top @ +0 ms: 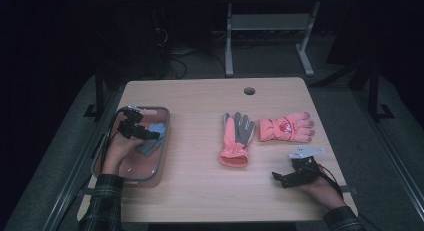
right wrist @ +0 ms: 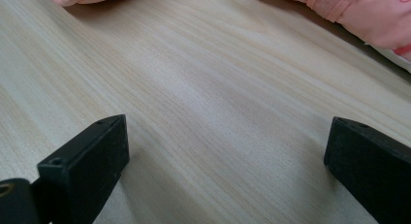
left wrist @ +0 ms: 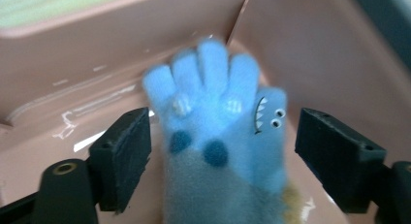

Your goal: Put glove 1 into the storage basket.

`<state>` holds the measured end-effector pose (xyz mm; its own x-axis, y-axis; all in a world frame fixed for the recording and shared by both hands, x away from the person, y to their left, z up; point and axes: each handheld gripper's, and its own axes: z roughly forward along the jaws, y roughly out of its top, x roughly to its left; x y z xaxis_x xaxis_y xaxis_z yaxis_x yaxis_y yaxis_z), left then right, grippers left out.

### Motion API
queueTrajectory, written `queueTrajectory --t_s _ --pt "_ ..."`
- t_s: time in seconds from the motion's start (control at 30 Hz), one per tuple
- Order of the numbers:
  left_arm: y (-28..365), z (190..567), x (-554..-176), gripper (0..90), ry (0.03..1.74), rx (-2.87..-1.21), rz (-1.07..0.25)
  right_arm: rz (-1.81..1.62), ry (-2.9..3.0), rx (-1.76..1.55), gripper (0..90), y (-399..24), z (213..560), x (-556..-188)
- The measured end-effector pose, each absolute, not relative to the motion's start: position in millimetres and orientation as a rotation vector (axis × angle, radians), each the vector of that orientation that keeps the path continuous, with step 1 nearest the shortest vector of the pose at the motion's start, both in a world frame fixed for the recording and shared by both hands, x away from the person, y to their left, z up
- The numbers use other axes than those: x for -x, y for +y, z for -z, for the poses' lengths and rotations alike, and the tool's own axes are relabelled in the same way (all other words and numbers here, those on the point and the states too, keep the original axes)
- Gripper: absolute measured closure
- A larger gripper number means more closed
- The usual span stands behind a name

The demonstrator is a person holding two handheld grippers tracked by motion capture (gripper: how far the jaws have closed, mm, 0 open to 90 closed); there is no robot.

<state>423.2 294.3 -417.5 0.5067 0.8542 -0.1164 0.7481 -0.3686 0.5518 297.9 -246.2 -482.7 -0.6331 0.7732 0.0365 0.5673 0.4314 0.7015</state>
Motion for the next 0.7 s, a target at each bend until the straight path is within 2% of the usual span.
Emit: queueTrajectory --t_s 0.37,0.7 --pt "280.1 376.0 -404.5 15.8 1.154 -2.107 -0.276 -1.008 2.399 -1.154 1.6 -246.2 482.8 -298.1" --pt "246.3 356.4 -387.5 13.3 1.024 -2.090 -0.191 -1.009 2.399 -1.152 1.6 -246.3 482.9 -298.1"
